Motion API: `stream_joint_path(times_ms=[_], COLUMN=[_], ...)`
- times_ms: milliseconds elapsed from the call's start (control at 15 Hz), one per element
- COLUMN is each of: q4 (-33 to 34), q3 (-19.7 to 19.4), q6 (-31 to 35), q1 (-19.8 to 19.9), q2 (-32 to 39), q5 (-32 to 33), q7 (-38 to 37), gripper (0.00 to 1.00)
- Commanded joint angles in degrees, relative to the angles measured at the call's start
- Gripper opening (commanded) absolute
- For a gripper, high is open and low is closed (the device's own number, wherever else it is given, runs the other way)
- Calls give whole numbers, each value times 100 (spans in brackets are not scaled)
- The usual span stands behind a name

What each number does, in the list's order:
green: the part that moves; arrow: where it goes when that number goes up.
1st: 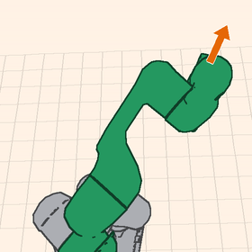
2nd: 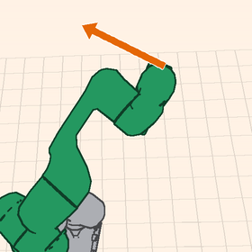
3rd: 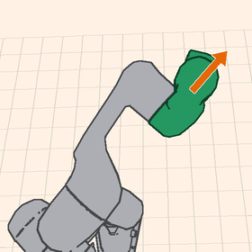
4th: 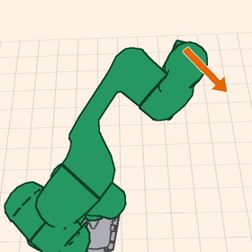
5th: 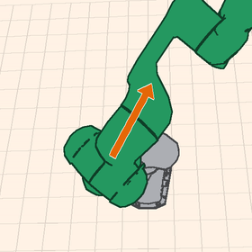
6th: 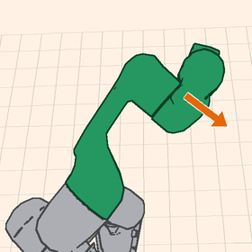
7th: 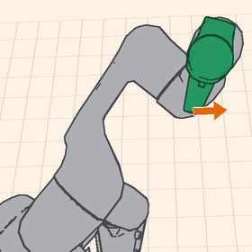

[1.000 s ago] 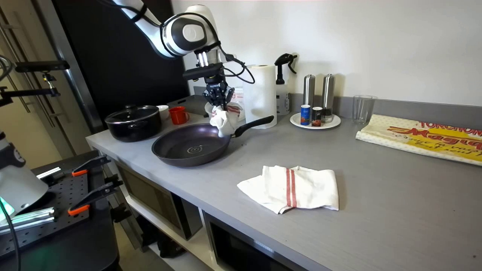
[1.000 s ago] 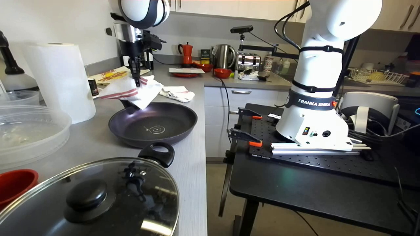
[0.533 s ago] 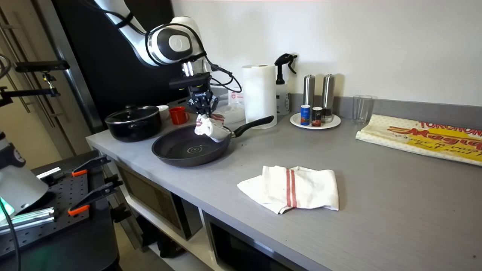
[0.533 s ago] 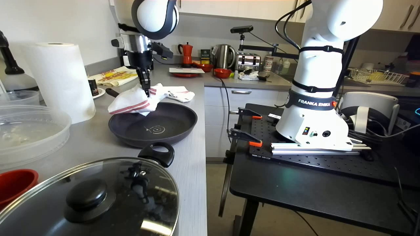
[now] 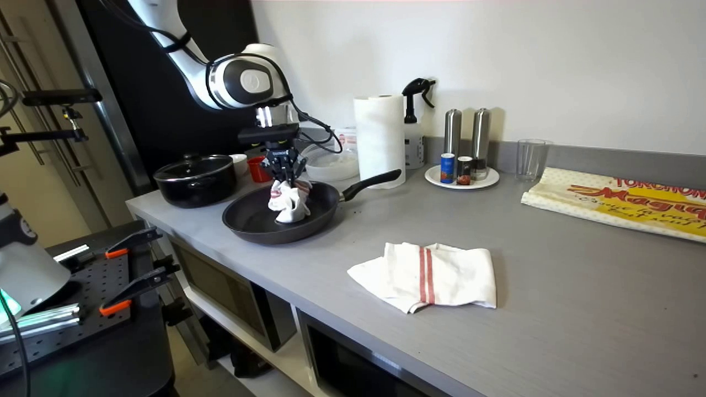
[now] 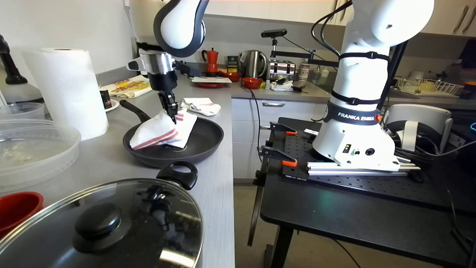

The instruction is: Use the left towel to wipe the pan

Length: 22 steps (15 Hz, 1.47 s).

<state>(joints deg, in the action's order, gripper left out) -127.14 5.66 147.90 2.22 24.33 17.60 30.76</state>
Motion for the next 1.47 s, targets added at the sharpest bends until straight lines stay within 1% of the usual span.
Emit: stream_joint_path(times_ms=[0, 400, 533, 600, 667, 1000, 1067, 1400], q4=[181, 480, 493, 400, 410, 410, 476, 320], q3=[-45, -59, -103, -36, -38, -38, 7, -86], q6=[229, 595, 654, 492, 498, 498, 474, 778], q1=[-34, -30, -52, 27, 34, 39, 88, -139], q2=[352, 881, 925, 805, 825, 825, 882, 1061], q5=[27, 48, 115, 22, 20, 19, -30, 209], q7=[-14, -84, -94, -14, -15, -14, 54, -105], gripper=[3, 3, 3, 3, 12, 12, 3, 3])
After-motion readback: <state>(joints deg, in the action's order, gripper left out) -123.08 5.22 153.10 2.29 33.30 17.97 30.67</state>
